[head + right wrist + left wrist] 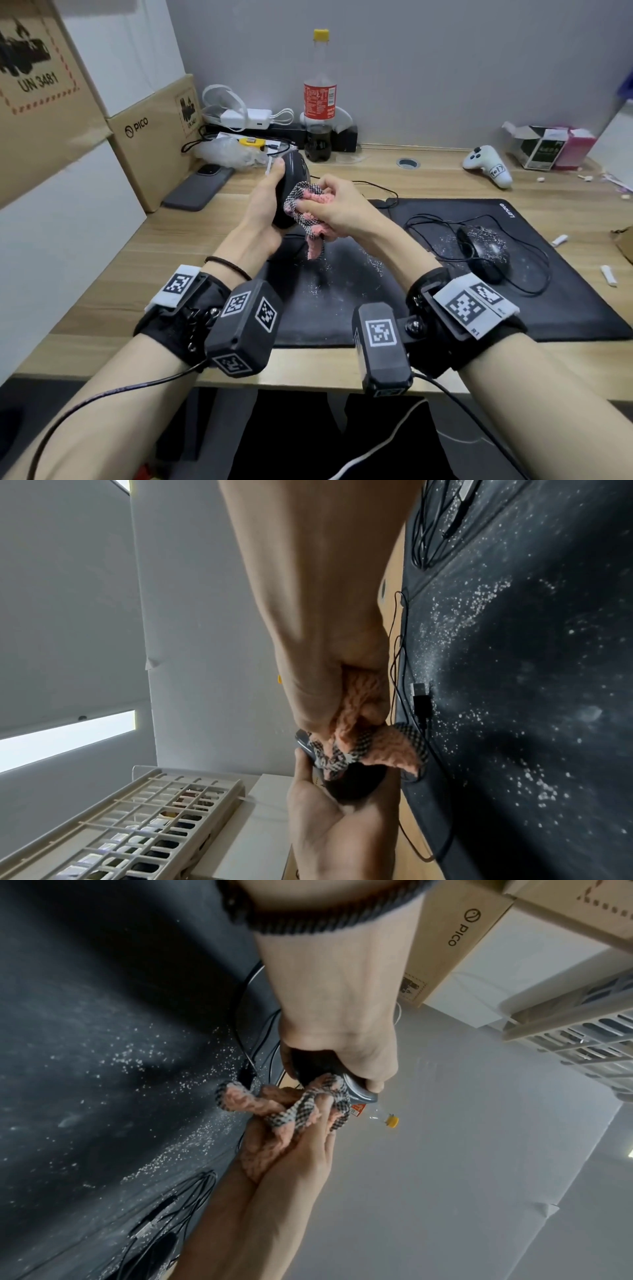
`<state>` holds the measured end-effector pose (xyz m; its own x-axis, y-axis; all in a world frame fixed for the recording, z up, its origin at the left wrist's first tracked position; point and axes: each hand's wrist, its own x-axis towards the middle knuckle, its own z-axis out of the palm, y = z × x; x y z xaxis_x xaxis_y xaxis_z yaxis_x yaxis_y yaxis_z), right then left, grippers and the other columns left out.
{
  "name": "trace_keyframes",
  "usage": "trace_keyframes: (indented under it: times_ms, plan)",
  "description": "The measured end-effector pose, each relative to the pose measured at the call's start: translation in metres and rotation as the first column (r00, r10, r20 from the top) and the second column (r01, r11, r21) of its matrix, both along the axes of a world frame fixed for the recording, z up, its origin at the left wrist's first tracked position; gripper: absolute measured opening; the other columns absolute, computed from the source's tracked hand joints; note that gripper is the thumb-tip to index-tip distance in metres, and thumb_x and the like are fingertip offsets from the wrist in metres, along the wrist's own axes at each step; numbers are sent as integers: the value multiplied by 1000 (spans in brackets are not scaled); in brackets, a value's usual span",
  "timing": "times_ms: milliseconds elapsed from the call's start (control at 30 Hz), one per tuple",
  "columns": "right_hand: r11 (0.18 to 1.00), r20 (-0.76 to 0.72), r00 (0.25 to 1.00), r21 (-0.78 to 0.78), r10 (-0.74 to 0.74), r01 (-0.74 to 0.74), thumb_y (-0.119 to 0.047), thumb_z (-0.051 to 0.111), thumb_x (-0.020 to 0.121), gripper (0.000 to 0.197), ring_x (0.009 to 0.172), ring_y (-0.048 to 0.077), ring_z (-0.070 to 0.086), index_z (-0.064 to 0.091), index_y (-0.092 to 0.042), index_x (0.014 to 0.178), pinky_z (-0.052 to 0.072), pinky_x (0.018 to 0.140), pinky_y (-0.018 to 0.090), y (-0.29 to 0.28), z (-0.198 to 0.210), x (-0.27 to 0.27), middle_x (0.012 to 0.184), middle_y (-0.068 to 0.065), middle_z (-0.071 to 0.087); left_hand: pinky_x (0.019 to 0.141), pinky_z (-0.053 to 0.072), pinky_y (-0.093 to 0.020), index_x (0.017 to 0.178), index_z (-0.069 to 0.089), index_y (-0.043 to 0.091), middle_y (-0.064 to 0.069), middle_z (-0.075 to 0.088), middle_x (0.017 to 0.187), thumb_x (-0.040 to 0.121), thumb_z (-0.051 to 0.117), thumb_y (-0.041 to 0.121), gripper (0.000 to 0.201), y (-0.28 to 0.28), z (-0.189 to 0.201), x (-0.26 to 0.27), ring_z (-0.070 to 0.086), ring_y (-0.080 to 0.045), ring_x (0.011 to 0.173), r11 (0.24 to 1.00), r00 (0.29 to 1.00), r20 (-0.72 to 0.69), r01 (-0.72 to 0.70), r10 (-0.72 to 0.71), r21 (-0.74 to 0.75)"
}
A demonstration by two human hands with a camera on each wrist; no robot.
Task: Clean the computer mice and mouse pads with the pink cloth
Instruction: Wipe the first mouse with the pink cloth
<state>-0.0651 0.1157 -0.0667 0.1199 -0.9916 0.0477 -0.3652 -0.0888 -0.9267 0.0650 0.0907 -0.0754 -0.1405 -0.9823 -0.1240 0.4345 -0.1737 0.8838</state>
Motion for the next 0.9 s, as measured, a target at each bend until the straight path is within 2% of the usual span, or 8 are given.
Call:
trace_keyframes:
  times_ms: [133, 300, 367, 467, 567, 700, 800, 900]
  plan:
    - [999, 37, 999, 0, 38, -38, -18, 77, 81, 30, 52, 10, 57, 50, -15, 94, 45, 46, 22, 5, 12, -2, 79, 5, 65, 74, 54, -32, 98, 64, 13, -9, 69, 93, 97, 41, 48, 43, 5, 1, -1, 67, -22, 77, 998, 998, -35, 60, -59, 15]
    - [992, 373, 920, 13, -120, 124, -8, 64, 91, 17, 43, 5, 52, 48, -10, 96, 39, 36, 18, -3, 30, -5, 77, 7, 59, 59, 51, -24, 104, 59, 10, -5, 67, 83, 96, 50, 33, 26, 15, 3, -6, 62, -15, 65, 986, 991, -33, 125, -129, -110]
    - [971, 316, 923, -17, -220, 238, -16, 66, 90, 15, 57, 11, 57, 51, -16, 88, 45, 43, 22, -13, 35, -11, 85, 6, 61, 64, 52, -23, 115, 54, 12, -5, 64, 93, 89, 62, 23, 30, 15, -3, -5, 63, -12, 71, 983, 997, 34, 77, -73, -164]
    - [971, 296, 927, 8, -230, 239, -22, 66, 90, 13, 68, 17, 62, 54, -18, 89, 54, 51, 29, -16, 37, -17, 89, 6, 64, 77, 55, -27, 123, 53, 21, -4, 66, 107, 76, 75, 21, 51, 17, -6, -1, 67, -13, 87, 975, 987, 160, 7, 30, -224]
    - [980, 298, 934, 34, -199, 198, -22, 66, 90, 16, 60, 14, 62, 54, -14, 98, 53, 49, 29, -14, 34, -18, 89, 6, 65, 89, 53, -33, 126, 54, 23, -5, 68, 109, 71, 82, 18, 62, 18, -5, 3, 67, -17, 97, 959, 982, 171, -31, 82, -283]
    - [990, 325, 936, 80, -138, 118, -17, 66, 88, 21, 56, 18, 62, 55, -9, 104, 53, 53, 33, -11, 31, -19, 88, 11, 65, 97, 50, -32, 112, 61, 32, -5, 69, 112, 53, 87, 33, 65, 16, -7, 6, 66, -14, 106, 949, 968, 207, -70, 139, -309]
    - [997, 264, 962, 67, -64, 48, -12, 66, 86, 19, 65, 26, 62, 56, -9, 102, 52, 55, 36, -5, 28, -14, 88, 14, 65, 101, 47, -40, 109, 63, 26, -3, 71, 106, 69, 84, 24, 46, 13, -10, 7, 67, -15, 100, 954, 966, 186, -127, 181, -270]
    - [995, 284, 954, 38, -98, 91, -14, 68, 85, 21, 67, 22, 62, 56, -11, 102, 55, 64, 43, -2, 24, -8, 87, 10, 65, 101, 46, -45, 107, 64, 24, 0, 72, 98, 79, 76, 21, 30, 13, -10, 5, 66, -14, 90, 967, 971, 173, -125, 166, -222]
